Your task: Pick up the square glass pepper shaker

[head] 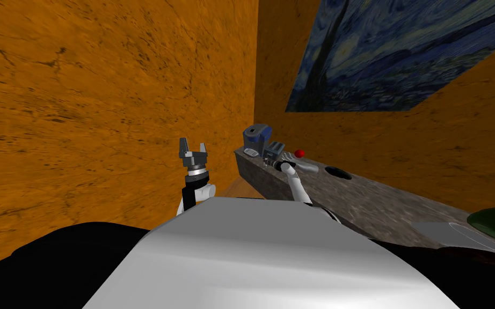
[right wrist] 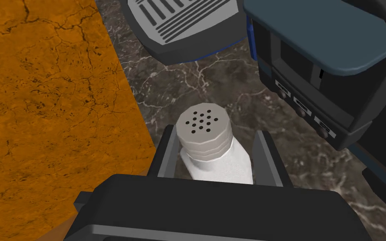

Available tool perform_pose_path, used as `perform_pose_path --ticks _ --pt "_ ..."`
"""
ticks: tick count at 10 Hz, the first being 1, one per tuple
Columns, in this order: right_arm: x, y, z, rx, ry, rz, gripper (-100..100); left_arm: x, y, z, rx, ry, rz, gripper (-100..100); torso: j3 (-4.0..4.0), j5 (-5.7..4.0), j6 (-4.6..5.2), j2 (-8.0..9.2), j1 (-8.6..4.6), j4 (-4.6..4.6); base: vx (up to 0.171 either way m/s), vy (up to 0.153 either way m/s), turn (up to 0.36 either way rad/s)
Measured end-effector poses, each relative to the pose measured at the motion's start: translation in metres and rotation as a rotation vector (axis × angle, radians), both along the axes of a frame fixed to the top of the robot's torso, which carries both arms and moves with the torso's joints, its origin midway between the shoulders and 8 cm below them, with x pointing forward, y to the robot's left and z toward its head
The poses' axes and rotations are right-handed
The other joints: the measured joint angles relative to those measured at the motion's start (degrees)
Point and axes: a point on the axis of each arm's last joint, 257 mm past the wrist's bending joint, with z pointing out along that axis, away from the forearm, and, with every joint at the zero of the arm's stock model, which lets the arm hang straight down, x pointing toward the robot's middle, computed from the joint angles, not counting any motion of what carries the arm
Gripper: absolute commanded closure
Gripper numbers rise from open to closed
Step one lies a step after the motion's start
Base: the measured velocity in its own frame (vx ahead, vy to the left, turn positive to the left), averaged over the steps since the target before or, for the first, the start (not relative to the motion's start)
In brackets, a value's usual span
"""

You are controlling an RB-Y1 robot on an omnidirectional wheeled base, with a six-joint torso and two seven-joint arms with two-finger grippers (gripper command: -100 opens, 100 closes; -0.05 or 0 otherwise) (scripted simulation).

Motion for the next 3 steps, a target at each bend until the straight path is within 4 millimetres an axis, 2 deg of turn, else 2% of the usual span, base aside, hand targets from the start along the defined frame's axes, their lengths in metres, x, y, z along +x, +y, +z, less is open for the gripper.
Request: perform_pose_path --ticks 1,2,3 --pt "-0.005 0.012 -0.005 0.001 0.013 0.018 100 0.0 0.0 0.0 0.0 0.0 0.0 0 -0.01 -0.02 0.07 0.01 -0.12 -0.03 0.01 -0.077 -0.261" --pt "-0.012 0.024 -0.006 0.002 0.026 0.04 100 0.0 0.0 0.0 0.0 0.0 0.0 0 0.0 -0.02 0.12 0.01 -0.28 -0.01 0.004 -0.034 -0.047" --pt "-0.014 0.025 -0.007 0.003 0.03 0.043 0 0.0 0.0 0.0 0.0 0.0 0.0 0 -0.01 -0.02 0.03 -0.01 -0.17 0.0 -0.001 -0.007 0.006"
